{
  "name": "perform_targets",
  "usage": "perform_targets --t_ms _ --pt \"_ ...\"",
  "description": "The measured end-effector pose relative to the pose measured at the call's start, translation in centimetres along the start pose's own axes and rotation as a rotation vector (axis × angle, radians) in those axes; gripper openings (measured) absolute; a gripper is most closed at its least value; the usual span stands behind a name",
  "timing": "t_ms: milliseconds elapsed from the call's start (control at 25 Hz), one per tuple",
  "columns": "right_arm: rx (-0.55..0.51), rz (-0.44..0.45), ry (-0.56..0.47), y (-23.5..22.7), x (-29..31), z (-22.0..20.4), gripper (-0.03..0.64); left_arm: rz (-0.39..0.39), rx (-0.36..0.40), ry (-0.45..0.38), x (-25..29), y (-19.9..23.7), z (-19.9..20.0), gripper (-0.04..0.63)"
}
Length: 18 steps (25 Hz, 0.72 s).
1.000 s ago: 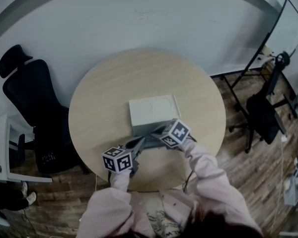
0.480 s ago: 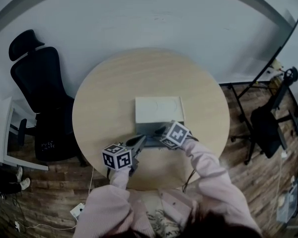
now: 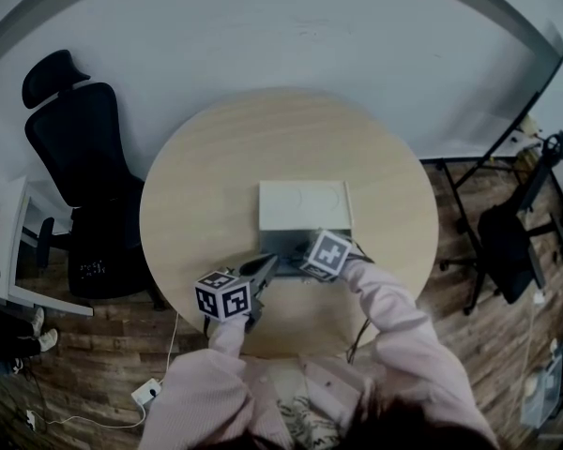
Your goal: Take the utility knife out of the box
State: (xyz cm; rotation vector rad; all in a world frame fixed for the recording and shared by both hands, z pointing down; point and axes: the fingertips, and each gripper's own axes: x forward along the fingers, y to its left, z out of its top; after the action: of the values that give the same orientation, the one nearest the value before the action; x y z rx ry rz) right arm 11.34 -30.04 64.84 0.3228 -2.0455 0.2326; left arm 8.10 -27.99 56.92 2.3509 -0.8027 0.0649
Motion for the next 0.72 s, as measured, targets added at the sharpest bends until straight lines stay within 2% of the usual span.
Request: perform_targets --t_ms 240,720 --pt "-0.043 0.019 0.022 0.5 0.7 0.3 0.201 0.007 0.000 0.005 -0.2 0.2 -0.1 0.000" --pt "-0.055 0.030 0.047 0.5 1.6 -0.1 0.201 0.015 -0.014 0.010 -0.3 0.3 -0.4 0.000"
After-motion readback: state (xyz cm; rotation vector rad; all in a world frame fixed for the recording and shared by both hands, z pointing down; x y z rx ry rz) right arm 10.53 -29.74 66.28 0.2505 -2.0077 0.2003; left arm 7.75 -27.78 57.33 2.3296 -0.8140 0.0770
